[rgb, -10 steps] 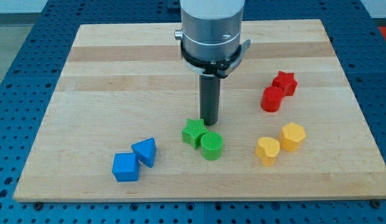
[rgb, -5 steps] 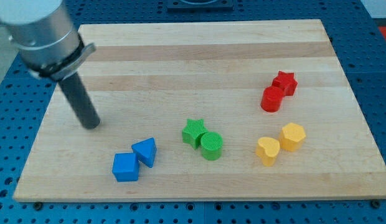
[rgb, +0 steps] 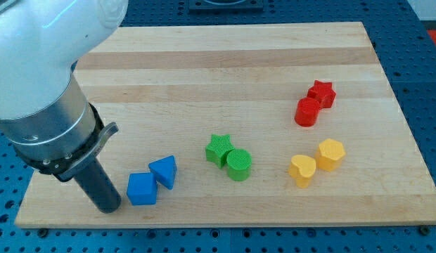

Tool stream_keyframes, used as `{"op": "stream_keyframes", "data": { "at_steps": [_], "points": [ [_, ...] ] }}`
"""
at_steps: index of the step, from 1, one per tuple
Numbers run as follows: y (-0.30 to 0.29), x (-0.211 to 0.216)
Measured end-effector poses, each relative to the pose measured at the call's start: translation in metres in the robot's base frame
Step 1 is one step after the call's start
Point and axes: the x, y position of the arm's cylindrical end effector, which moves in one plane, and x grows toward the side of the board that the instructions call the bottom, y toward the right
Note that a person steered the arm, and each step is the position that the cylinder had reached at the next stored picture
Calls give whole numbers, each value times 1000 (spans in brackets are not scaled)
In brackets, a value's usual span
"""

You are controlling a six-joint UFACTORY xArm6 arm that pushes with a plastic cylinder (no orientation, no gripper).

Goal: Move the cube below the red circle

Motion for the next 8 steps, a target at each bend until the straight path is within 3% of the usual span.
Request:
{"op": "stream_keyframes", "data": {
  "at_steps": [5, 8],
  "points": [
    [66, -11],
    [118, -45]
  ]
}}
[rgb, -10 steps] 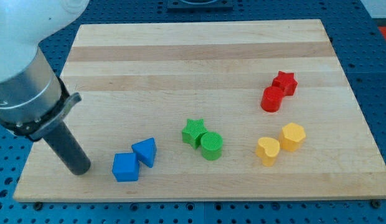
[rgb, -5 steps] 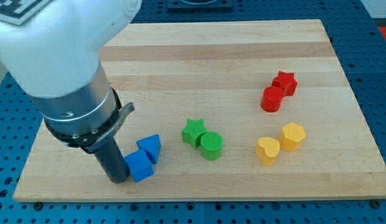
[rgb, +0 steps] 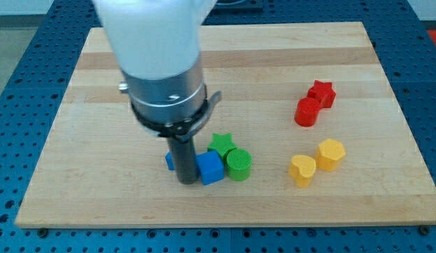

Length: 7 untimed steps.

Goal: Move the cube below the red circle

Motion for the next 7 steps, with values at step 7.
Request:
{"op": "stream_keyframes", "data": {
  "at_steps": [7],
  "points": [
    [174, -4]
  ]
}}
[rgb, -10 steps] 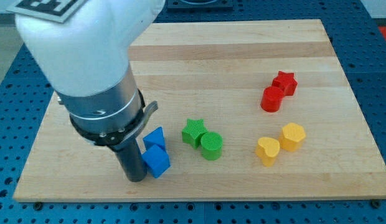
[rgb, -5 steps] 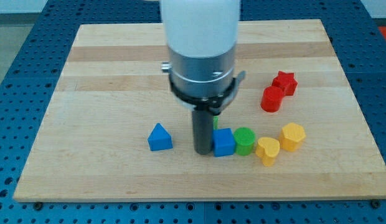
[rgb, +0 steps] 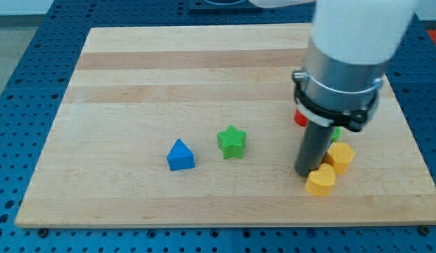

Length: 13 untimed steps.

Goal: Move the cube below the red circle

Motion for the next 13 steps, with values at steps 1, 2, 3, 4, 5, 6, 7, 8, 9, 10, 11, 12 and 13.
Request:
{"op": "stream_keyframes", "data": {
  "at_steps": [1, 2, 3, 4, 5, 6, 7, 8, 9, 10, 11, 12, 13],
  "points": [
    [21, 6],
    [36, 6],
    [36, 6],
    [25, 6],
    [17, 6],
    [16, 6],
    [9, 5],
    [13, -2],
    [17, -18],
    [17, -23],
    [17, -23],
    [5, -11],
    [-38, 5]
  ]
}}
